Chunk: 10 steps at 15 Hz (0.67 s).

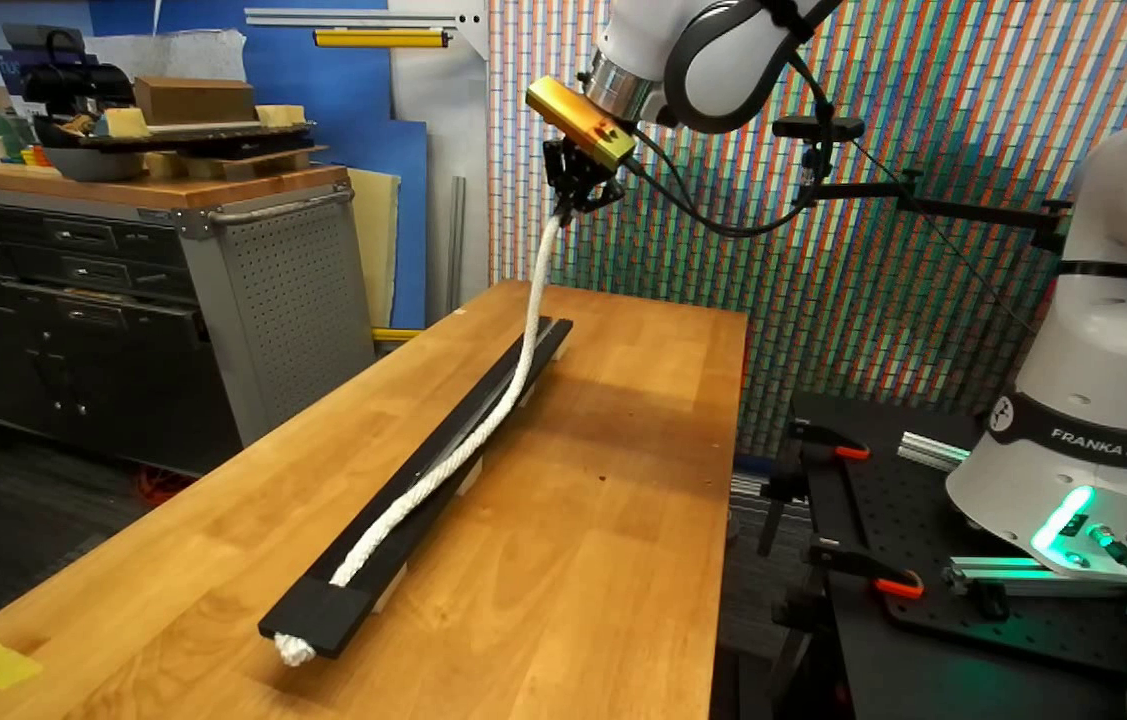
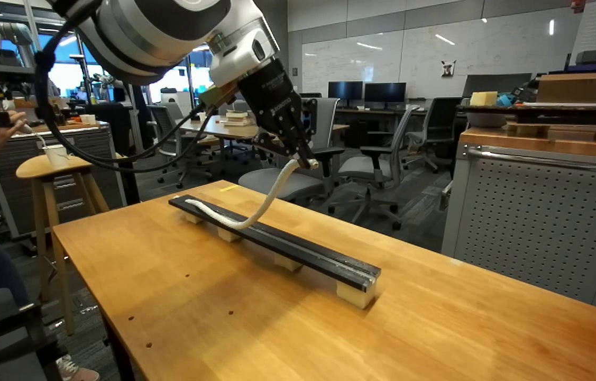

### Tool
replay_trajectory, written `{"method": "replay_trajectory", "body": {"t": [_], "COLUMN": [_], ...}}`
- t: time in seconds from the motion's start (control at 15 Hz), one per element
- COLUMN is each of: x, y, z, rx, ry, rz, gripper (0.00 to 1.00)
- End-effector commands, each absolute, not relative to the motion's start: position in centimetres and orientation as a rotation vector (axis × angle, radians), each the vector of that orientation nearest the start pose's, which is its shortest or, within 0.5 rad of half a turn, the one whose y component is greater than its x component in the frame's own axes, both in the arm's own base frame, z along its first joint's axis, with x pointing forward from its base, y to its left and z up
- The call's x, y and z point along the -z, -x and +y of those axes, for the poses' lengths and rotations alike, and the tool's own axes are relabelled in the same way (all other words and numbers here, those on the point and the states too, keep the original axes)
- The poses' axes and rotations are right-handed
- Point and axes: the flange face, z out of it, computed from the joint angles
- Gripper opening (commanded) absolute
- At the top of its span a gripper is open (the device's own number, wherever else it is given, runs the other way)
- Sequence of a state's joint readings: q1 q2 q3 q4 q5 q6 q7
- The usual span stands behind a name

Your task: Straighten the rope on the black object and press it in

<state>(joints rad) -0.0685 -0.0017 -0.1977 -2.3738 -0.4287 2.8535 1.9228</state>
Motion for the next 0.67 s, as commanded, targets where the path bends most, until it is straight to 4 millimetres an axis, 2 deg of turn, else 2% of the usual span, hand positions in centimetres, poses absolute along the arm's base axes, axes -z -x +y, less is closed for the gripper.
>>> {"method": "replay_trajectory", "body": {"t": [0.0,0.6], "x": [-37.0,-37.8], "y": [-53.8,-56.1], "z": [-11.8,-12.8], "rx": [0.739,0.807], "ry": [1.79,1.773], "rz": [2.208,2.207], "gripper": [0.03,0.03]}}
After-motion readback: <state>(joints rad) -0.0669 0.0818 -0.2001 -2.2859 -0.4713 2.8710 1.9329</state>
